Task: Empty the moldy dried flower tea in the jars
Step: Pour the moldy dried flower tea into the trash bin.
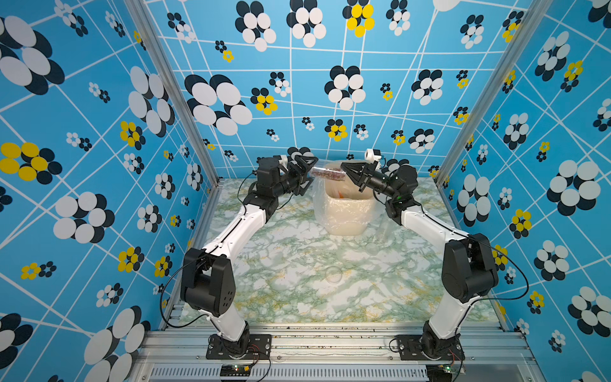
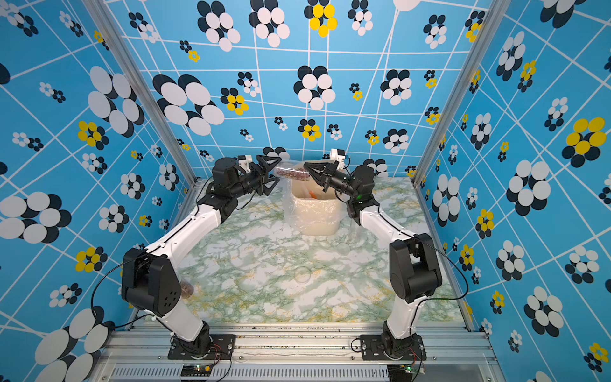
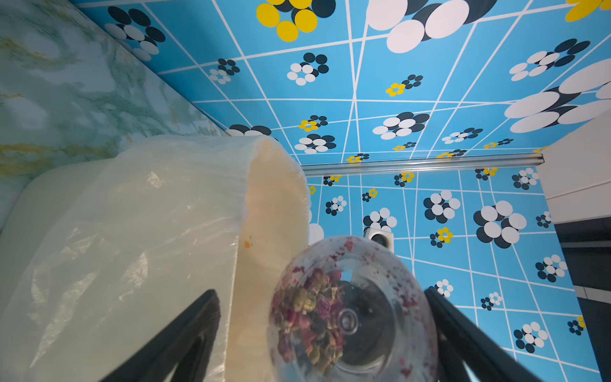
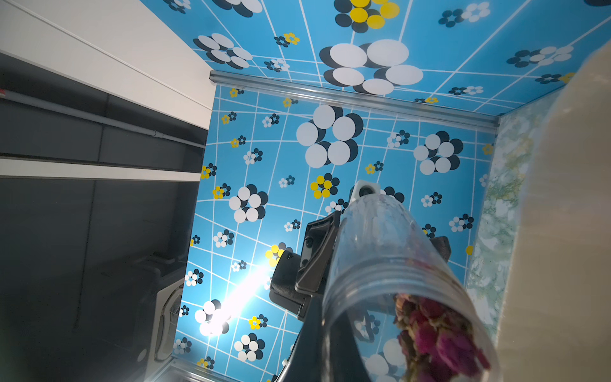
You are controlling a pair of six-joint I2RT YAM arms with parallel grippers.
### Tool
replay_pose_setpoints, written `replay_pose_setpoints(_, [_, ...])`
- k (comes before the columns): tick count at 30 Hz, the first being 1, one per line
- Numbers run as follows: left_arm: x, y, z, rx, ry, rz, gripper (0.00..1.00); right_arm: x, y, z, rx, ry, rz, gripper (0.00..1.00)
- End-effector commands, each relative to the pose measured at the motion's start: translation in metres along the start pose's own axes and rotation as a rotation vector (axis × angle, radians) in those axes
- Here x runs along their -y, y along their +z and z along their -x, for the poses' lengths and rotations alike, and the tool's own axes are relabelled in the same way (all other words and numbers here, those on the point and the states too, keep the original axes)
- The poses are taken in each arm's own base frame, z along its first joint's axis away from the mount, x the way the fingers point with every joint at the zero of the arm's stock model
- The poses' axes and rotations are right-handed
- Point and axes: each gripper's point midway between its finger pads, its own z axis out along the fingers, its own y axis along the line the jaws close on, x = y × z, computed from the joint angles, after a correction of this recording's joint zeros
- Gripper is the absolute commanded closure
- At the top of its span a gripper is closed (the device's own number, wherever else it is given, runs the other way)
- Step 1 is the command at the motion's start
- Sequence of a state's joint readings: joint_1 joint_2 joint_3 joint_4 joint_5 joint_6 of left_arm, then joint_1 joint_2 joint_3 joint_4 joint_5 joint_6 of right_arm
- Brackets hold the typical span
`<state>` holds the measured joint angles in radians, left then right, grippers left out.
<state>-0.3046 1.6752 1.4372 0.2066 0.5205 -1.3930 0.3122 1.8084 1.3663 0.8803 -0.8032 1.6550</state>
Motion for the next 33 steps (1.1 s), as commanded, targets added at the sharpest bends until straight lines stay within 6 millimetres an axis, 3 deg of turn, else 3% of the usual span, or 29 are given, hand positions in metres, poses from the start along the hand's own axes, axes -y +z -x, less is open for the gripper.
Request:
replay_pose_setpoints(1, [0.008, 0.005, -0.002, 0.000, 0.001, -0.001, 0.11, -0.020, 0.006, -0.006, -0.035, -0.058, 0.058, 1.00])
replay_pose_setpoints(6, [0.009, 0.009, -0.001, -0.001, -0.027, -0.017, 0.17, -0.016, 0.006, -0.006, -0.036, -0.051, 0.057, 1.00])
replay_pose_setpoints(19, [0.012, 0.021, 0.002, -0.007, -0.070, -0.051, 0.18, -0.016, 0.010, -0.008, -0.042, -0.035, 0.072, 1.00])
replay_pose_setpoints(28, [0.010, 0.025, 0.002, -0.007, -0.066, -0.044, 0.42, -0.012, 0.012, -0.007, -0.045, -0.027, 0.068, 1.00])
replay_pose_setpoints(33, [0.007, 0.025, 0.003, 0.003, -0.044, -0.025, 0.50, -0.007, 0.012, -0.005, -0.042, -0.016, 0.063, 1.00])
